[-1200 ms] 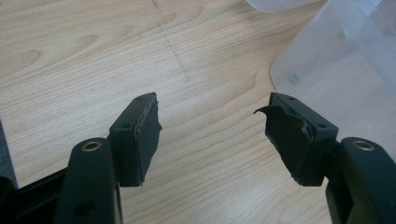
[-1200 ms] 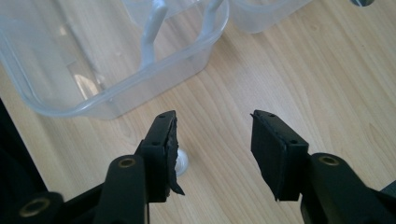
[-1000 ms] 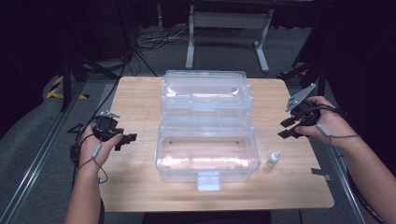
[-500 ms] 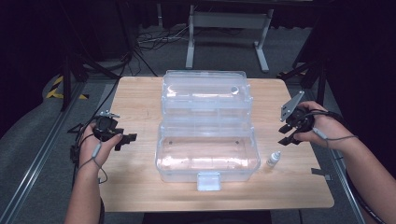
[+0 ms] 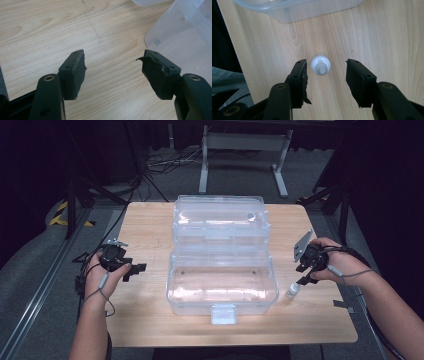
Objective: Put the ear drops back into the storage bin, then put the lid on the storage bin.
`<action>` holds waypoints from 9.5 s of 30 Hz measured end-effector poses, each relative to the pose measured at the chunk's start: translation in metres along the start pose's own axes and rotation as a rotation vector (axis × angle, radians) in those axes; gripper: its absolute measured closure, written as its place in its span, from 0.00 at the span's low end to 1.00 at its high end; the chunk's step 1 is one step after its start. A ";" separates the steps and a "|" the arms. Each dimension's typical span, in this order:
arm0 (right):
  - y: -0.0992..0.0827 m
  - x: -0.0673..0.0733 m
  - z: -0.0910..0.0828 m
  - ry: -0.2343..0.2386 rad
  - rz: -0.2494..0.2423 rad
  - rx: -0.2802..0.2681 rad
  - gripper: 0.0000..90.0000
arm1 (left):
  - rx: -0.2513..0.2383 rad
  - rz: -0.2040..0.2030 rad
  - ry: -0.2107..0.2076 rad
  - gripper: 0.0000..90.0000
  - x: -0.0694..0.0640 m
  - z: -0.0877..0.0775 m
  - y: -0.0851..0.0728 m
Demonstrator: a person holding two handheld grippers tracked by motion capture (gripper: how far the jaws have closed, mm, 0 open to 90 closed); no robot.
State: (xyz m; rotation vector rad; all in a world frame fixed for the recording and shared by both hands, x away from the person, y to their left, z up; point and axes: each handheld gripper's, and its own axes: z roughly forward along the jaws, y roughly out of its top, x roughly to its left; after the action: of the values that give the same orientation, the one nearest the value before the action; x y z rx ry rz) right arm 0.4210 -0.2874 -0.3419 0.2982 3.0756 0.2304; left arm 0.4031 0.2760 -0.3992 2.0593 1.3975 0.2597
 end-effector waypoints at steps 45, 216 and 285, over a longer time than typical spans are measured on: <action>-0.002 0.000 0.051 0.009 0.014 0.092 0.79 | 0.001 -0.004 0.000 0.40 0.002 0.001 -0.001; 0.096 0.056 0.029 0.074 -0.118 0.021 0.66 | 0.021 0.012 -0.027 0.40 0.001 0.012 0.006; 0.124 0.100 0.069 0.045 -0.192 0.007 0.93 | 0.003 0.109 -0.074 0.42 -0.007 0.016 0.011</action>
State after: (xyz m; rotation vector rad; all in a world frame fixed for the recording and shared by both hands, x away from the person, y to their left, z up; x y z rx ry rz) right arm 0.3503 -0.1379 -0.3941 -0.0027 3.1221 0.2214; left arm 0.4168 0.2607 -0.4040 2.1287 1.2441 0.2248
